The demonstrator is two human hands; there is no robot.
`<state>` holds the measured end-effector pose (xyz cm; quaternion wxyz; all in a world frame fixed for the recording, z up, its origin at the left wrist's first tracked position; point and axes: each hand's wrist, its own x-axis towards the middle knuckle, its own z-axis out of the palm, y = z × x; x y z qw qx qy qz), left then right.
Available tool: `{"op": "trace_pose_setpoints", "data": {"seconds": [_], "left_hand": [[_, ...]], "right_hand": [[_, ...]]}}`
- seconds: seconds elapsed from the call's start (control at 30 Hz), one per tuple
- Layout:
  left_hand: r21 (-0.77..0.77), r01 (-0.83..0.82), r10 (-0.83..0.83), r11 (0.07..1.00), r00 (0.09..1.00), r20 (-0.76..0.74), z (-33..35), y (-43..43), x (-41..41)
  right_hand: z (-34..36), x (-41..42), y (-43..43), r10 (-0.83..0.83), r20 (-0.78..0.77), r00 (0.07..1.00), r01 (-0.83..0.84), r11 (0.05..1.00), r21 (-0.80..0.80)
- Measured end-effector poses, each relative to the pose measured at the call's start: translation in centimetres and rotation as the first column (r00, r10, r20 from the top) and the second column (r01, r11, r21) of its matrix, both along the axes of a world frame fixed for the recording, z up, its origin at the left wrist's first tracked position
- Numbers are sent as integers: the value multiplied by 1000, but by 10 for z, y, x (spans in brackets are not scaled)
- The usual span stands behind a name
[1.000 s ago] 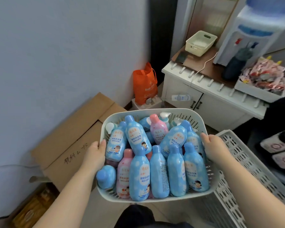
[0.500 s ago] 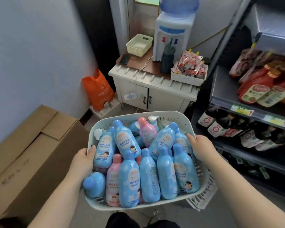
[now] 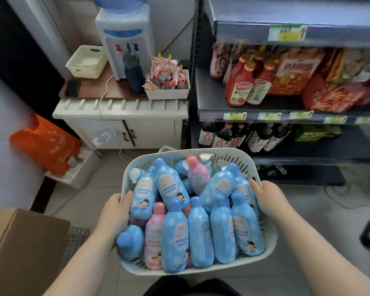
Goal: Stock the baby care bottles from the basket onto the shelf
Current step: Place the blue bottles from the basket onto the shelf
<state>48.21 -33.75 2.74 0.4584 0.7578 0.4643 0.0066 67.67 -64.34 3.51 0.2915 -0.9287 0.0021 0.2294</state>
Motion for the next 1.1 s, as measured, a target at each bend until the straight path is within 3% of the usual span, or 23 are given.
{"op": "trace_pose_setpoints", "data": {"seconds": [0.2, 0.4, 0.73, 0.93, 1.1], "left_hand": [[18, 142, -142, 990, 990, 5, 0, -30, 52], [29, 146, -146, 989, 989, -21, -8, -77, 90], [46, -50, 51, 998, 998, -26, -19, -203, 116], [-37, -257, 257, 966, 966, -5, -32, -247, 118], [-53, -337, 338, 940, 941, 26, -40, -255, 124]], "right_hand": [[-9, 10, -54, -129, 0, 992, 129, 991, 18], [-20, 39, -108, -141, -26, 990, 141, 989, 33], [-25, 142, -187, 94, -24, 995, -93, 995, 39], [-25, 187, -192, 249, -19, 968, -250, 968, -17], [-34, 205, -177, 272, -53, 961, -272, 962, 0]]}}
